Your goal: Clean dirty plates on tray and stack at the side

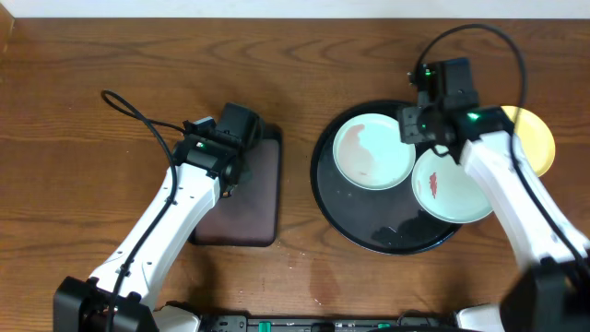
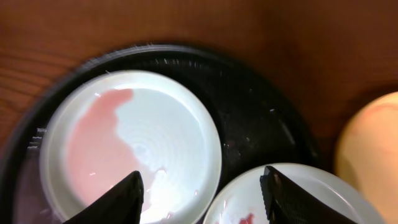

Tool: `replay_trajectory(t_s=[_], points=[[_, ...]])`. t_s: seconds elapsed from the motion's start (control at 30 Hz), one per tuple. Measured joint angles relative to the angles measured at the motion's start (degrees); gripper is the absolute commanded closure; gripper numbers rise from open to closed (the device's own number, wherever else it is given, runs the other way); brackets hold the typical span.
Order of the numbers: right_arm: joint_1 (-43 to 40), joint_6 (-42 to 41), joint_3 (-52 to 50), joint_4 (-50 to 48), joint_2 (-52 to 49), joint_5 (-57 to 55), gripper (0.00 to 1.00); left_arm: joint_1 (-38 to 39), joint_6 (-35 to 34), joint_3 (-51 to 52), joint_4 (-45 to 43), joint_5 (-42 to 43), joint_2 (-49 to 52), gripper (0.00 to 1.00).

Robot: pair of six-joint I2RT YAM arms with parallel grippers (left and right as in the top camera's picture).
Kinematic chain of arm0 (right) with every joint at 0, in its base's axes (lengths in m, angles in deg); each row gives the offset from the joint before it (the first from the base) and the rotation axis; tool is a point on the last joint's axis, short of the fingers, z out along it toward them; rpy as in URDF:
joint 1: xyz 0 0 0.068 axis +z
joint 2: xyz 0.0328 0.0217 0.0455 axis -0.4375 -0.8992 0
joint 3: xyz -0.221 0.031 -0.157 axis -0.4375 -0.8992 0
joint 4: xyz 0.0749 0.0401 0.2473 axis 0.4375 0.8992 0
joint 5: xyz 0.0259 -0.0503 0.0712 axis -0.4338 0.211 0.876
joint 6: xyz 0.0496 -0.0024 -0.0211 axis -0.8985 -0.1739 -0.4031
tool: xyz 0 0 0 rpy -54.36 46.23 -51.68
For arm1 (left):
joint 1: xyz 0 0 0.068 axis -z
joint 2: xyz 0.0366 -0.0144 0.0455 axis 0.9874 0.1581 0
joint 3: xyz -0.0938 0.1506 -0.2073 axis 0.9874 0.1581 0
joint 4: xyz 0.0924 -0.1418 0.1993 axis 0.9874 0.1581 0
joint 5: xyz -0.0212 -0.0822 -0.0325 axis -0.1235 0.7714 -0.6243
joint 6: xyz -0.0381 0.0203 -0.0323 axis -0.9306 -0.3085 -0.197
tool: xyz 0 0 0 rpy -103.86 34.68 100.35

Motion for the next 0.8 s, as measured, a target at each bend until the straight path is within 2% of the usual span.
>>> replay_trajectory(t_s=[0.2,0.43,0.5,0.6,0.8], points=[[-0.4,0.1,0.0,-4.7,-12.7,-0.2,0.43,0.0,0.0,0.0,0.0,0.4,0.0,0.92],[-1.9,0.1,0.0,-7.5,-20.7,-0.1,0.46,0.0,0.0,0.0,0.0,0.4,0.0,0.92],[-2.6,0.1,0.2,-8.2,-21.3,0.2,0.59,0.0,0.0,0.0,0.0,0.4,0.0,0.92],[-3.1,0.2,0.5,-8.4,-21.7,0.2,0.99,0.0,0.0,0.0,0.0,0.4,0.0,0.93],[-3.1,0.8,1.3,-7.5,-21.8,1.4,0.99,0.0,0.0,0.0,-0.5,0.4,0.0,0.92]])
